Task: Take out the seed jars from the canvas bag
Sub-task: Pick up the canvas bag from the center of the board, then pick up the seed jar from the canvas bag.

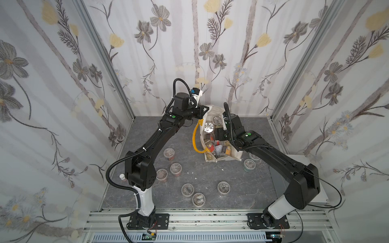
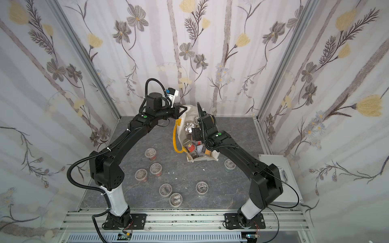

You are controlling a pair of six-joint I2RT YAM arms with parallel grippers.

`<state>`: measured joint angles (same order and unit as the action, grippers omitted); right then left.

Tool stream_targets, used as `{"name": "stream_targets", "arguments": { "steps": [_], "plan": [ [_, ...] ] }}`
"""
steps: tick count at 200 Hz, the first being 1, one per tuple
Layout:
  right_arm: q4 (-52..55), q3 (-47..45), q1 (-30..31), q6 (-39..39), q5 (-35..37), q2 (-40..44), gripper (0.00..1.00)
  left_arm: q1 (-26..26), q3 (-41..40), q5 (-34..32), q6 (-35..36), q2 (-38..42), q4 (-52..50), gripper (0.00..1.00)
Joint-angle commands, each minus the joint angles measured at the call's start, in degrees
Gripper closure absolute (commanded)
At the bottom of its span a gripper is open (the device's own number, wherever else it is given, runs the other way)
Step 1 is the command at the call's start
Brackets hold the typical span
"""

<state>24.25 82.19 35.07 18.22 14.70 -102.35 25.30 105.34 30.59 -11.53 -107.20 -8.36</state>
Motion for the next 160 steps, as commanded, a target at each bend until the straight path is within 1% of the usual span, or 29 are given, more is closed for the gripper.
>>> {"name": "stream_targets", "arguments": {
  "steps": [1, 18, 56, 78, 88, 101, 119, 145, 160],
  "plan": [
    [5.8, 1.9, 0.1, 6.7, 5.9, -2.2, 0.16, 0.0, 0.7, 1.1, 0.5, 0.0, 8.4, 1.0],
    [7.3, 2.4, 0.1, 9.6, 7.4, -3.3, 0.15, 0.0, 0.9, 1.7, 0.5, -0.3, 8.6, 1.0],
    [10.5, 2.9, 0.1, 13.3, 8.6, -5.4, 0.15, 0.1, 1.4, 2.2, 0.3, -0.7, 8.8, 1.0],
    [11.4, 3.0, 0.1, 14.1, 9.6, -6.1, 0.13, 0.2, 1.3, 2.7, 0.3, -0.7, 9.2, 1.0],
    [11.8, 3.5, 0.2, 14.2, 9.9, -6.4, 0.1, 0.2, 1.4, 2.7, 0.3, -0.6, 9.1, 1.0],
    [12.5, 4.7, 0.5, 14.1, 9.9, -6.4, 0.1, 0.1, 1.4, 2.6, 0.3, -0.5, 9.0, 1.0],
    [14.3, 6.8, 1.1, 14.8, 12.1, -6.2, 0.1, 0.2, 1.2, 2.4, 0.5, -0.3, 8.9, 1.0],
    [17.3, 7.7, 1.5, 20.2, 16.2, -5.6, 0.13, 0.2, 0.6, 2.0, 0.6, 0.2, 9.0, 1.0],
    [19.2, 7.0, 1.6, 26.0, 15.7, -5.6, 0.13, 0.3, 0.2, 2.0, 0.6, 0.4, 9.3, 1.0]
  ]
}}
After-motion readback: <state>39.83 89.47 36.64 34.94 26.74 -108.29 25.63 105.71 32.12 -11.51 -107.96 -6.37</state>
